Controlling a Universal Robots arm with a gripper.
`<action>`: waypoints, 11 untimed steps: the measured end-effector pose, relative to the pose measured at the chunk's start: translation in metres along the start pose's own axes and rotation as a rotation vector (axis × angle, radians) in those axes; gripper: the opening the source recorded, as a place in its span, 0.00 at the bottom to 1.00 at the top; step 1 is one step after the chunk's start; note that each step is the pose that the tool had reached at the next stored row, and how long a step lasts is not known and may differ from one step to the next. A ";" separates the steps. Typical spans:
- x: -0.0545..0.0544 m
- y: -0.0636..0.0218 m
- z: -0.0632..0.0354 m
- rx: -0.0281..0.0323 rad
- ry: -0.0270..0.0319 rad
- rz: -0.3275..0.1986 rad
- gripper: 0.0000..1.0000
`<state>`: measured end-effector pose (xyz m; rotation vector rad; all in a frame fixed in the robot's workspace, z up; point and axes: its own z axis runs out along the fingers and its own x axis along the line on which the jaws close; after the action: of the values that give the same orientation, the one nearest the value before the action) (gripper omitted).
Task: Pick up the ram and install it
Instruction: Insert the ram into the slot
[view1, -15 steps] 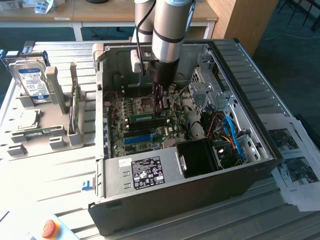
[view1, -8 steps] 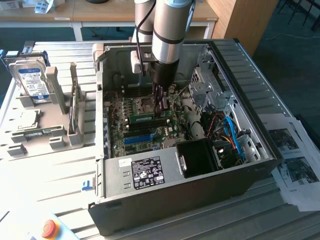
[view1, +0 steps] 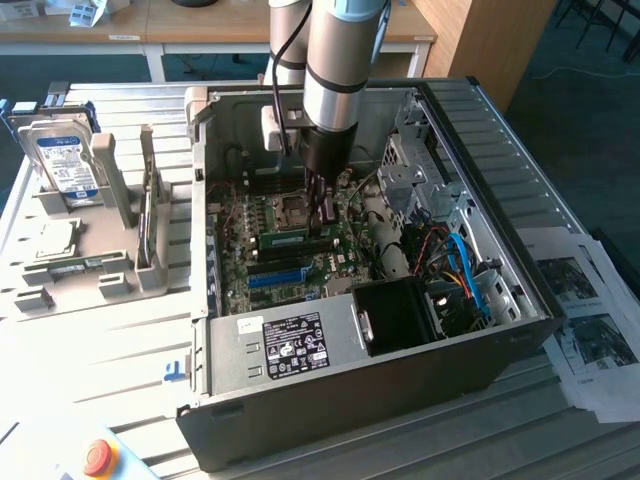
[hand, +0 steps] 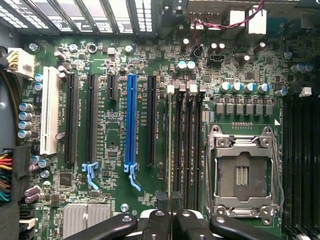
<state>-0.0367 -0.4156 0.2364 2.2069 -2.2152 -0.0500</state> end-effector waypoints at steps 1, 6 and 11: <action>0.000 0.0000 -0.0001 -0.0001 0.0002 0.000 0.12; 0.000 0.0002 0.0003 0.0000 0.0001 0.000 0.12; 0.000 0.0012 0.0012 0.0000 0.0002 0.000 0.12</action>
<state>-0.0379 -0.4156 0.2352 2.2069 -2.2150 -0.0499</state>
